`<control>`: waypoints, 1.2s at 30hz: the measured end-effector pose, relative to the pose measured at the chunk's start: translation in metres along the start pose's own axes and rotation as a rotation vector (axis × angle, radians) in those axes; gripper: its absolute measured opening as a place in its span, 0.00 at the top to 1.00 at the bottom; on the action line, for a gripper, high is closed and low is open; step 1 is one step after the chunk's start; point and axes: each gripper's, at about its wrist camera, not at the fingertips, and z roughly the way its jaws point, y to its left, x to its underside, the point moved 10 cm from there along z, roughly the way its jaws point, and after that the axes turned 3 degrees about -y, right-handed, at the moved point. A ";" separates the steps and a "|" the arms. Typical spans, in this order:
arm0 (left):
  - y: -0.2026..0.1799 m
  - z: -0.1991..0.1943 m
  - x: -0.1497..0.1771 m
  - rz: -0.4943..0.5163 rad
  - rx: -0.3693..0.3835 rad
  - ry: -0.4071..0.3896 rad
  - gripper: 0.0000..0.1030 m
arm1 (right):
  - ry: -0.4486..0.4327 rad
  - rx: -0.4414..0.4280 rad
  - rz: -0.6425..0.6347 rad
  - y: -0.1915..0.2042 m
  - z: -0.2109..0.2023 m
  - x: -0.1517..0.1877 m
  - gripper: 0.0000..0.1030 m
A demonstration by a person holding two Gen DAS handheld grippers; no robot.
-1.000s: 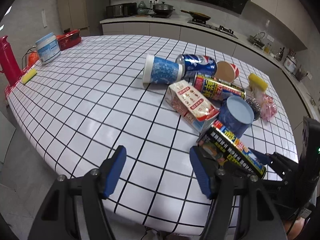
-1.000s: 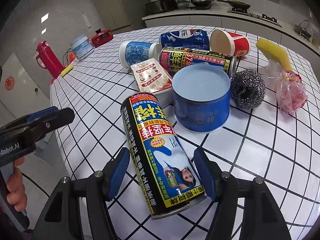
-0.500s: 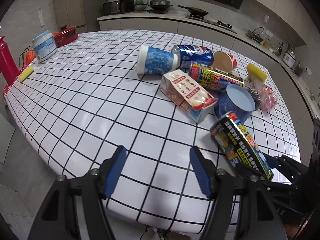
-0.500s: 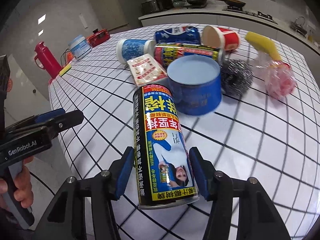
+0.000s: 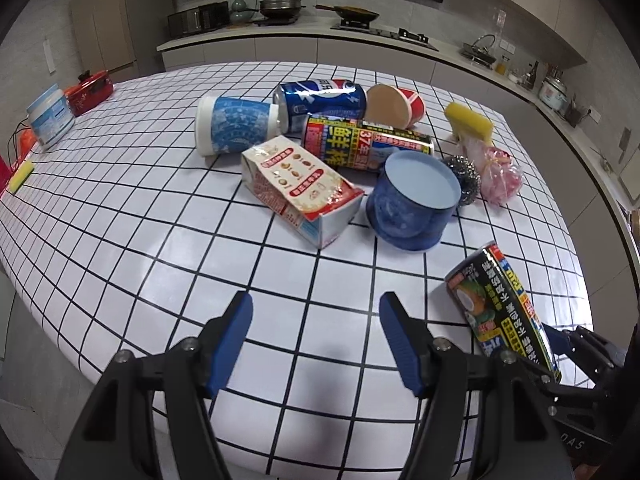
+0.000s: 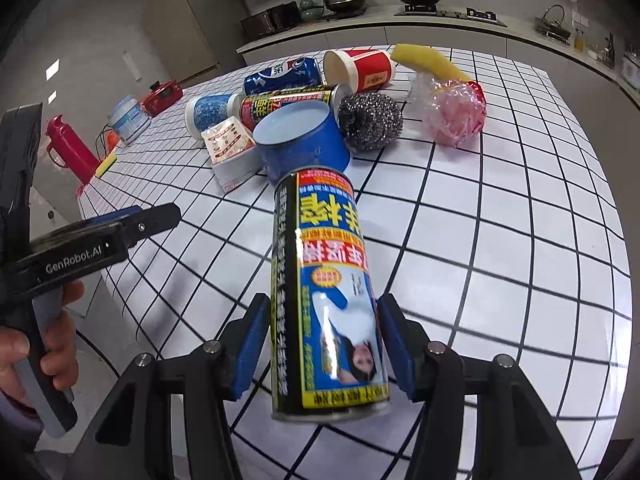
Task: Collect trash
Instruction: 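Grasp the tall yellow-blue spray can with the right tool and lift it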
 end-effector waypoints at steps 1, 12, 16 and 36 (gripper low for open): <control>0.001 0.000 -0.001 -0.005 -0.005 -0.004 0.35 | 0.000 0.000 0.002 0.000 0.003 -0.002 0.44; 0.021 0.033 -0.026 -0.018 0.001 0.005 0.35 | 0.003 0.029 0.019 0.003 0.027 -0.013 0.45; 0.027 0.046 -0.044 -0.046 0.015 0.003 0.35 | -0.018 0.084 0.074 -0.005 0.022 -0.012 0.46; -0.006 0.081 -0.077 0.023 0.064 -0.008 0.35 | -0.072 0.197 0.267 -0.043 0.017 -0.022 0.46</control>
